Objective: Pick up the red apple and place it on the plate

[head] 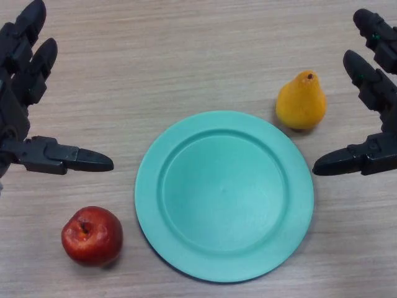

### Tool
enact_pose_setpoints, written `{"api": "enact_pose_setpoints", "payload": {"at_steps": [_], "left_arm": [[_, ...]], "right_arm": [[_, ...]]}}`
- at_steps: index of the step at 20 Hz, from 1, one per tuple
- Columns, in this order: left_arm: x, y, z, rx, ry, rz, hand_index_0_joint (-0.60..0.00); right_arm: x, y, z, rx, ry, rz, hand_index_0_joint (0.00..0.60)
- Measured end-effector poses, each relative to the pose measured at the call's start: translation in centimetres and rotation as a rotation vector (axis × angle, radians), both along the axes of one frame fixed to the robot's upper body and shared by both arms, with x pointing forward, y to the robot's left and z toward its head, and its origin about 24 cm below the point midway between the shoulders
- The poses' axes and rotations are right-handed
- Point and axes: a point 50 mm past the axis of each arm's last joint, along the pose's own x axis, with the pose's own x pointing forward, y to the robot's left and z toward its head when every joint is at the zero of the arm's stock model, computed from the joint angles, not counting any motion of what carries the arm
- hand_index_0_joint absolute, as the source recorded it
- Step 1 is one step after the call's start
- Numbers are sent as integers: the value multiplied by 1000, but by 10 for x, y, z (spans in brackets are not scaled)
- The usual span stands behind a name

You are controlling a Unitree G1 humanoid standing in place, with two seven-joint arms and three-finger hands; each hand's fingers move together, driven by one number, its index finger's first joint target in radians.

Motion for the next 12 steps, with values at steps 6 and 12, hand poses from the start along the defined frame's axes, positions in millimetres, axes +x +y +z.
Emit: {"api": "enact_pose_setpoints", "payload": {"at_steps": [6,12], "left_arm": [[1,2,0,26,-15,22,0],[-24,-7,2,52,-45,-2,0]], "right_arm": [[0,1,0,7,-1,3,0],[1,1,2,5,-6,6,0]]}}
